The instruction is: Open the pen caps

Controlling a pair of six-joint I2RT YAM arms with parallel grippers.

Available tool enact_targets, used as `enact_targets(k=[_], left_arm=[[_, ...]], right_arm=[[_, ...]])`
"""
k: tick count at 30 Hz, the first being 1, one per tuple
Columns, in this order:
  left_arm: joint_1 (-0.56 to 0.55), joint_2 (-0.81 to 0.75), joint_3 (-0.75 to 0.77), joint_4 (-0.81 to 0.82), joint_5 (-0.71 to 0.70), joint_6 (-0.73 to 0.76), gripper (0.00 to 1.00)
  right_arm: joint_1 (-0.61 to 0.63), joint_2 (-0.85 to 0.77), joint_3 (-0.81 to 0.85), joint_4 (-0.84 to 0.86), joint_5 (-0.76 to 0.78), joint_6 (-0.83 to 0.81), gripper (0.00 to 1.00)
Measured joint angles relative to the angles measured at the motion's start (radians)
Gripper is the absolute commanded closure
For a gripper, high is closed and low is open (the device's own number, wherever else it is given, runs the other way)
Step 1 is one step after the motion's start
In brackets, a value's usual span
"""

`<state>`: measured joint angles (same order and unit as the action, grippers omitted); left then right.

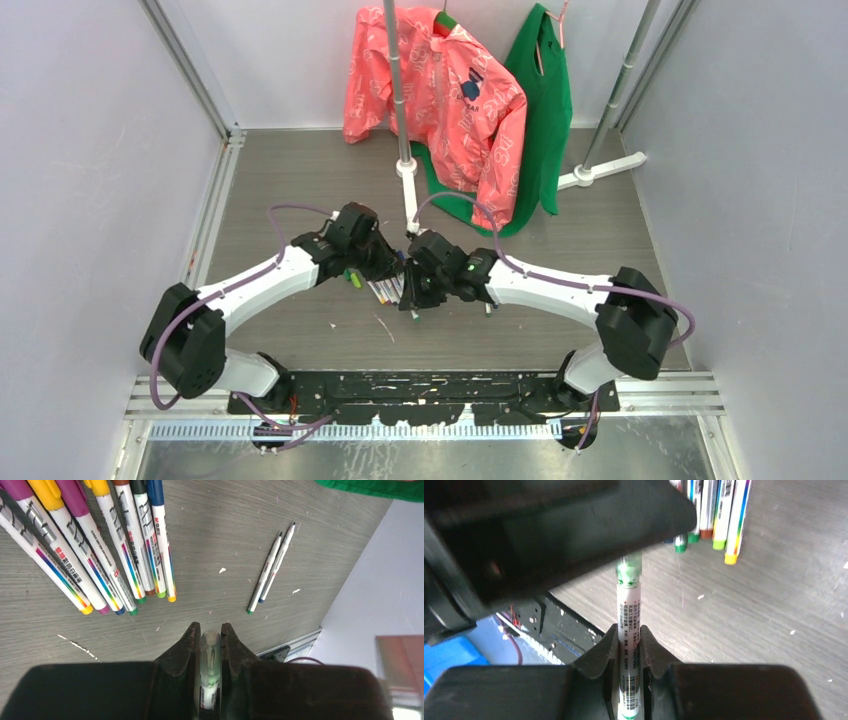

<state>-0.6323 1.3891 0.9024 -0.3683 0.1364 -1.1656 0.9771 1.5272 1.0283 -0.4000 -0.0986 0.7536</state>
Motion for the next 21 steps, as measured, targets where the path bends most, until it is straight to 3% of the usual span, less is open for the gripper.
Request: enact_targets(k=[10, 21], left_arm=[[0.032, 0.051, 0.08, -0.024, -0.123, -0.035, 1.0], [0.039, 0.065, 0.051, -0.074, -0.149, 0.0, 1.0]], right_arm=[[0.023, -0.166, -0.215, -0.036, -0.012, 0.031, 0.99], [-0.053, -0.227, -0.192, -0.151, 0.101, -0.019, 0.99]])
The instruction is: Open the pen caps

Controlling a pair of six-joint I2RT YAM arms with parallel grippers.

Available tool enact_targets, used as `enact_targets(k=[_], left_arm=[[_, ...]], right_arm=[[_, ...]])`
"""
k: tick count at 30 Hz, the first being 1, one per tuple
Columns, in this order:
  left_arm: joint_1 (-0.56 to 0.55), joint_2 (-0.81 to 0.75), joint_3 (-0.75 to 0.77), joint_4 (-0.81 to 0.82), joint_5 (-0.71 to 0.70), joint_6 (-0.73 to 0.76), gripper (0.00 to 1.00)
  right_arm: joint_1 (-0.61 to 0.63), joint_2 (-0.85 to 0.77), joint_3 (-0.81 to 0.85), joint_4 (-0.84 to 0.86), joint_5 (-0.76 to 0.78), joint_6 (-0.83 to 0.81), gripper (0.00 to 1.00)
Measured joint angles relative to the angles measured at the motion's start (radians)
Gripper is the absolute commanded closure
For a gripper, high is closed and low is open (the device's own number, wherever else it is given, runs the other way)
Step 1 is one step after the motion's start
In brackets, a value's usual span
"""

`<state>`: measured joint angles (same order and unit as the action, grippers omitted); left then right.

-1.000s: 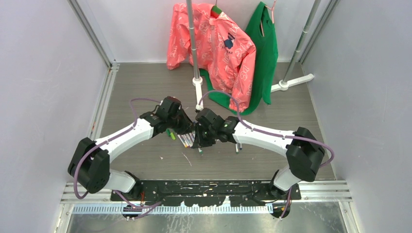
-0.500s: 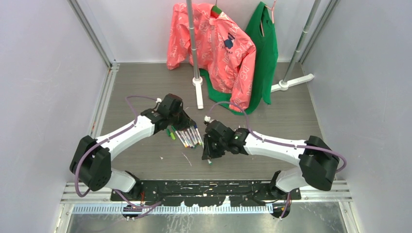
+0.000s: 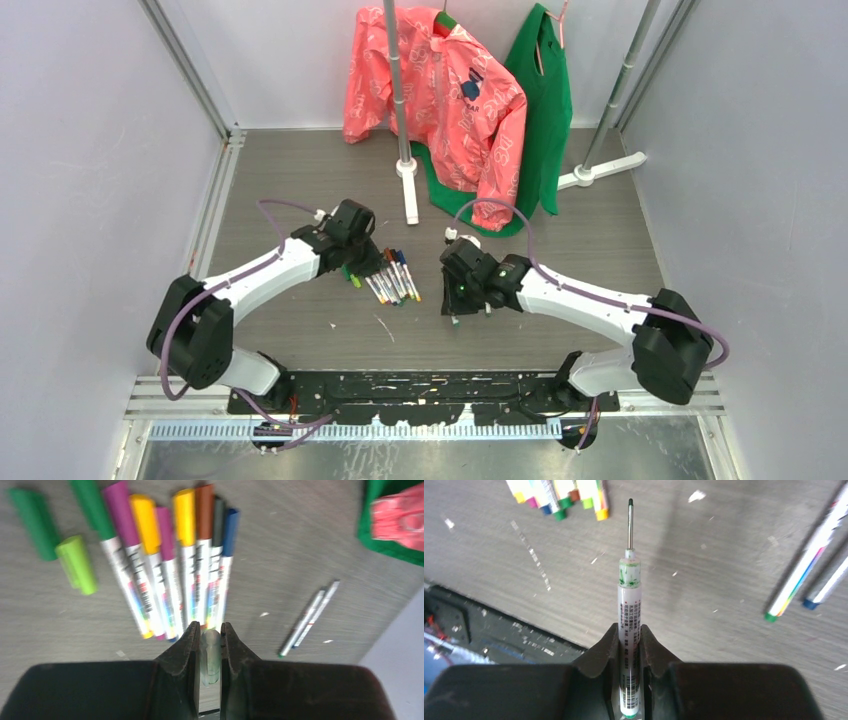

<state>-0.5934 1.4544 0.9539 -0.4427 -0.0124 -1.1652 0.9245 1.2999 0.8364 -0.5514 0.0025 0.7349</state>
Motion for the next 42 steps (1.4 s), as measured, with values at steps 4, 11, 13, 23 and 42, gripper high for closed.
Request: enact_targets(k=[4, 11, 13, 23, 42], left_arm=[[0.0, -0.041, -0.052, -0.098, -0.046, 0.003, 1.0], [0.0, -0.094, -0.085, -0.249, -0.135, -0.01, 0.96], [0.0, -0.099, -0.092, -0.275, -0.155, -0.014, 0.95], [0.005, -0.079, -0.108, -0.346, -0.206, -0.042, 0.91], [0.06, 0.006, -0.148, -0.312, -0.204, -0.042, 0.74]], right_arm=[[-0.033, 0.073, 0.042, -0.027, 0.064, -0.036, 0.99], [-0.053, 0.2, 0.087, -0.055, 0.164, -0.079, 0.94], [-0.06, 0.217, 0.089, -0.057, 0.184, -0.086, 0.92], [-0.09, 0.254, 0.09, -0.071, 0.255, -0.106, 0.81], [-0.143, 0.311, 0.089, -0.069, 0.265, -0.139, 0.63]])
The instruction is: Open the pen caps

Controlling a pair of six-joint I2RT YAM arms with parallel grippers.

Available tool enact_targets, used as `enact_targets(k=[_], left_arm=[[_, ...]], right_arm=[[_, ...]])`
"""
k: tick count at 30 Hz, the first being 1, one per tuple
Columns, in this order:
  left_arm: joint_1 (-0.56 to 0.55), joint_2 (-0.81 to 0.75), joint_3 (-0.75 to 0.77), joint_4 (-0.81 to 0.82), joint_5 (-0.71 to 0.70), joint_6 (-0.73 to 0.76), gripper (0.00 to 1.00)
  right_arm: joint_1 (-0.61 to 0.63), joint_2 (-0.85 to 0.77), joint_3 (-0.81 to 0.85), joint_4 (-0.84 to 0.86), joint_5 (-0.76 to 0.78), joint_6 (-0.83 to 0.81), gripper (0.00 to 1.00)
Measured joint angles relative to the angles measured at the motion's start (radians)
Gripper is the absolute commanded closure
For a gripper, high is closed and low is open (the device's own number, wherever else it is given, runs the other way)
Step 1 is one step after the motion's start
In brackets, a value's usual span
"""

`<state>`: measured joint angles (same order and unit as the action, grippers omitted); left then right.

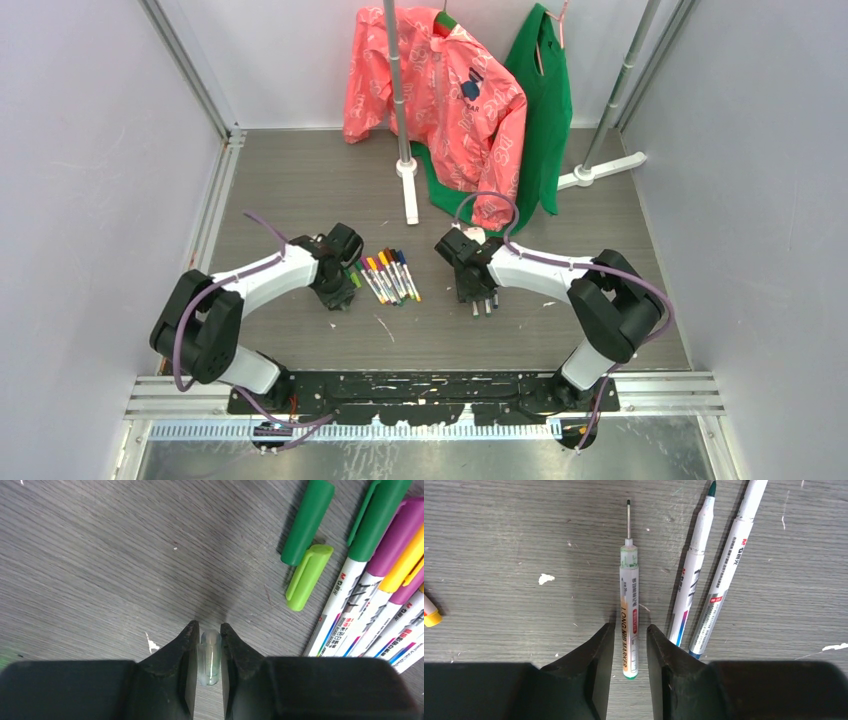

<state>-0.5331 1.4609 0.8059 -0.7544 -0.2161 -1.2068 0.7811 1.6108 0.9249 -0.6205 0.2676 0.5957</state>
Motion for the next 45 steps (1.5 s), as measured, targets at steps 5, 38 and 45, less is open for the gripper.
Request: enact_targets(k=[5, 38, 45], left_arm=[[0.01, 0.026, 0.002, 0.003, 0.0, 0.016, 0.68], [0.064, -0.128, 0.023, 0.031, 0.046, 0.103, 0.32], [0.066, -0.242, 0.004, 0.06, 0.061, 0.139, 0.27]], right_arm=[[-0.005, 0.001, 0.0, -0.001, 0.001, -0.01, 0.61], [0.014, 0.079, 0.296, -0.04, -0.067, -0.128, 0.57], [0.034, 0.187, 0.364, -0.032, -0.113, -0.147, 0.54]])
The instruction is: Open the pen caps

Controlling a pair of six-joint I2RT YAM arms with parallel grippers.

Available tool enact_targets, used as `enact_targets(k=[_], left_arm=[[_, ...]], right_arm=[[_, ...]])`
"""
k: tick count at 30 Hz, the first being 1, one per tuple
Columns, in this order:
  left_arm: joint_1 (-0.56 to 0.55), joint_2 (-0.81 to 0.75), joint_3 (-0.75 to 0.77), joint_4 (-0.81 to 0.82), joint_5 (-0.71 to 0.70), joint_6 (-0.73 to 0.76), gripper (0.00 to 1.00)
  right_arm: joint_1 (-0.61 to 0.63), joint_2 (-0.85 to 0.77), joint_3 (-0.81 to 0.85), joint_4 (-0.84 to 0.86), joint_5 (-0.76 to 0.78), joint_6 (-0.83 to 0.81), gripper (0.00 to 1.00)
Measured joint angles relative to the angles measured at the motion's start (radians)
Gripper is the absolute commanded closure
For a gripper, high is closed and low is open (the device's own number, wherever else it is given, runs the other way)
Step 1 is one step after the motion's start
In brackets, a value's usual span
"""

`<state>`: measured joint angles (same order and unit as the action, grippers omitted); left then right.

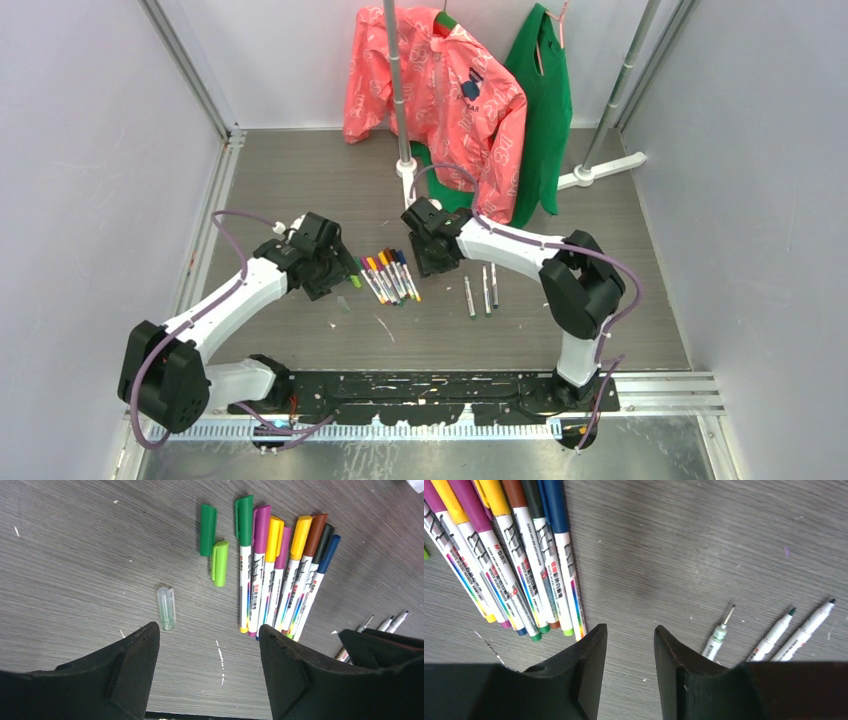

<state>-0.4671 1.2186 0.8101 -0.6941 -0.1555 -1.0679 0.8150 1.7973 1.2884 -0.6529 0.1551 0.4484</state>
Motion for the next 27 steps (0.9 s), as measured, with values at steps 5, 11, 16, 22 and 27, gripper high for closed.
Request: enact_targets(k=[5, 11, 16, 22, 27], left_arm=[[0.001, -0.03, -0.004, 0.008, 0.009, 0.021, 0.27], [0.001, -0.064, -0.014, 0.007, 0.009, 0.03, 0.27], [0.001, -0.067, -0.014, 0.007, 0.009, 0.032, 0.28], [0.001, -0.067, -0.014, 0.008, 0.01, 0.033, 0.28], [0.001, -0.067, -0.014, 0.008, 0.009, 0.033, 0.28]], right_arm=[[0.015, 0.059, 0.047, 0.004, -0.02, -0.003, 0.53], [0.031, 0.093, 0.073, 0.009, -0.036, -0.005, 0.53], [0.039, 0.112, 0.079, 0.017, -0.046, -0.005, 0.53], [0.042, 0.138, 0.082, 0.017, -0.053, -0.006, 0.53], [0.046, 0.146, 0.086, 0.017, -0.054, -0.006, 0.53]])
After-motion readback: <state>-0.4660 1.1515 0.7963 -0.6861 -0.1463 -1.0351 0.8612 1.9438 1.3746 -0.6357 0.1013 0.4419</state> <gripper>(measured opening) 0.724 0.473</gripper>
